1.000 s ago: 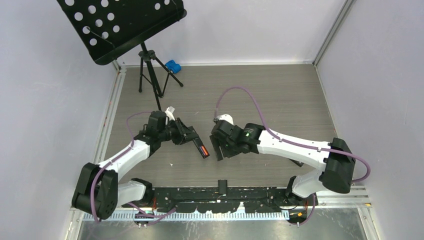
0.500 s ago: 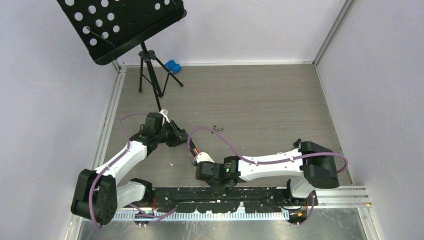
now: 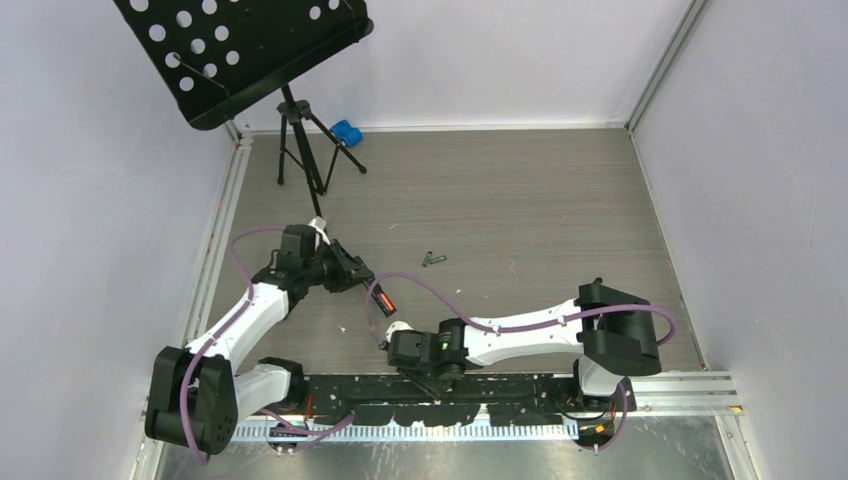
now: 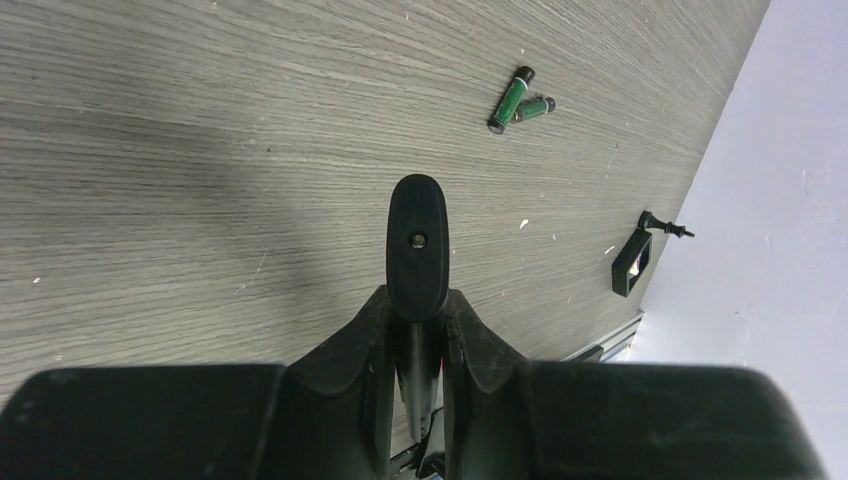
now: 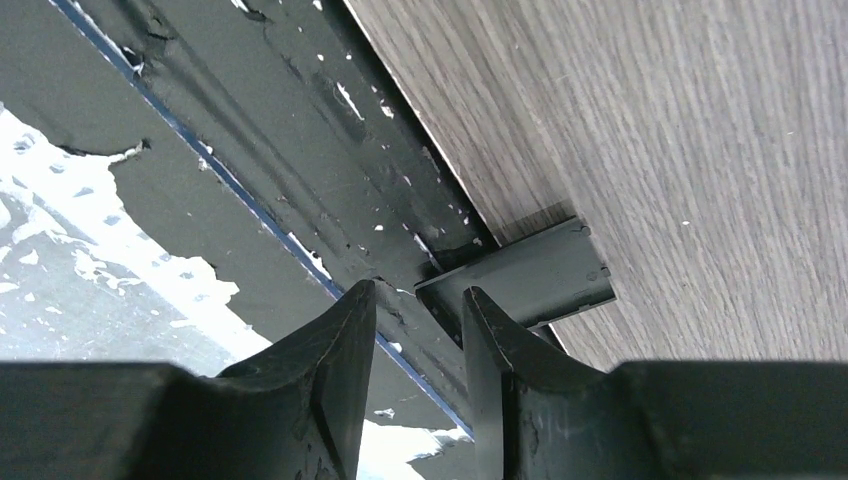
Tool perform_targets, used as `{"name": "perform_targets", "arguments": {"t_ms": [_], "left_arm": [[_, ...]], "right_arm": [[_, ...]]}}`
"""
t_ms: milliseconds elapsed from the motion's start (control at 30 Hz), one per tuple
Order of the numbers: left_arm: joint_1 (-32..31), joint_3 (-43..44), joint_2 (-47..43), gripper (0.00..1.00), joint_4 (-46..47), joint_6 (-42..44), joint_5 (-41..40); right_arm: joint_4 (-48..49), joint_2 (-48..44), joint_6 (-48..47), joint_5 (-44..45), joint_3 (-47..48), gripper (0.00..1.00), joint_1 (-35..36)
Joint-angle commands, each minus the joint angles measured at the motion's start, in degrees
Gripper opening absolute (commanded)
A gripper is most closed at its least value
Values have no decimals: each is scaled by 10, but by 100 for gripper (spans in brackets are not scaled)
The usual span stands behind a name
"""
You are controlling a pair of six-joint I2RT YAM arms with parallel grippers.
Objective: Load the batteries into the remote control
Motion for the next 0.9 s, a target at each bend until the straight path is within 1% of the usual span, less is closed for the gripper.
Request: {"name": "perform_targets", "arguments": {"t_ms": [0,133,400,433,533,567,600,667,767,867], "left_arm": [[7,20,-3,0,5,13,16],[10,20,-2,0,6,13,20],[13,19,0,0,10,11,25],[13,20,0,0,10,11,27],[14,23,0,0,9,10,30],[15,23,-1,0,9,8,32],[15,25,-2,0,9,8,34],[15,27,-4,0,9,5,37],[16,30,-11,0,17,-4,48],[16,26,-20,0,54,-35,69]], "right_arm": [[-5,0,-17,-18,-8,42,4],[-23,4,-20,-11,-9,40,4],[-15,19,-22,10,-18,28,4],[-11,20,-21,17,-18,25,4],[-4,20,-16,34,-14,11,3],[-2,17,-14,40,-13,4,3],[-2,10,-12,48,-12,1,2],[1,-11,-6,63,-12,0,-7],[9,-72,8,81,-16,0,-41],[37,-154,26,87,-17,1,-89]]}}
